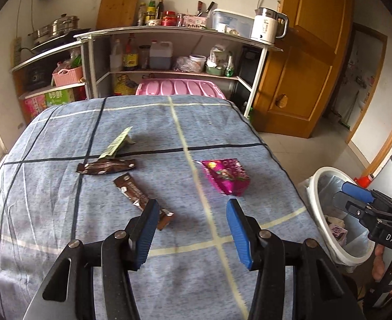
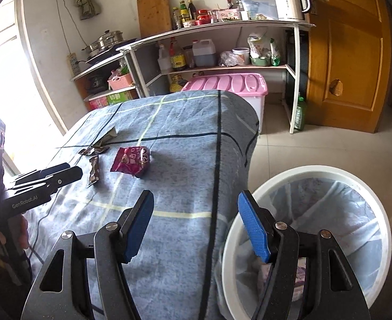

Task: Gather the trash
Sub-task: 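Move both open tools back over the remaining wrappers on the table, then grasp the magenta snack bag with the right tool while the left tool grasps a brown chocolate bar wrapper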

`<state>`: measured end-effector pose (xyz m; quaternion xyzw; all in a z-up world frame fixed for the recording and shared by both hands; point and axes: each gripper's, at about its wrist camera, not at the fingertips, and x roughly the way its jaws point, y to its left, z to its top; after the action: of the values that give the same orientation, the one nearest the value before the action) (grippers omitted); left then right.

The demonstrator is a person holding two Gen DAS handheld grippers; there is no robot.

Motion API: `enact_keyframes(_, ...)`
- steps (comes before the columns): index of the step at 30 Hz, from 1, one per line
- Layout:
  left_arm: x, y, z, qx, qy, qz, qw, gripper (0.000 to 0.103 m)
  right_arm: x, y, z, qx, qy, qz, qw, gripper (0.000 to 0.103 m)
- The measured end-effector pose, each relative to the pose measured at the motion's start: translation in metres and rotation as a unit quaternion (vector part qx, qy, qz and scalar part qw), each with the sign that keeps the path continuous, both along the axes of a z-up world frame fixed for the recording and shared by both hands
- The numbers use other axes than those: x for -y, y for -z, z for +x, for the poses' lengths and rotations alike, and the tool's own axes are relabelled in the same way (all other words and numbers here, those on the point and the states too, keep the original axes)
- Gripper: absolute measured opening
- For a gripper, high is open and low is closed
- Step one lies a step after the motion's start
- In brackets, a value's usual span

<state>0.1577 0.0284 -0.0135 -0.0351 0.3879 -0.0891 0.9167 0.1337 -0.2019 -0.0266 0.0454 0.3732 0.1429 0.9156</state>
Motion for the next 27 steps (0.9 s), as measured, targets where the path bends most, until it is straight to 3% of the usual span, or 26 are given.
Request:
enact_keyframes(5,-0.028,0.011,0.004,-0.011,-0.025,0.012,0.9996,0.054,-0.033,0.004,0.024,-0.013,-0.033,0.007,0.999,0.066)
enact_keyframes(11,-0.043,0.026,0.018,-0.031,-0.039,-0.004,0.9987,0.055,-0.067,0.009,0.053,-0.031,-0.058,0.006,0.998,0.066)
enact_keyframes(27,-0.047,0.060,0.061,-0.075,-0.056,0.002,0.9956,0.055,-0.098,0.035,0.105,-0.076,-0.084,0.032,0.993,0.066)
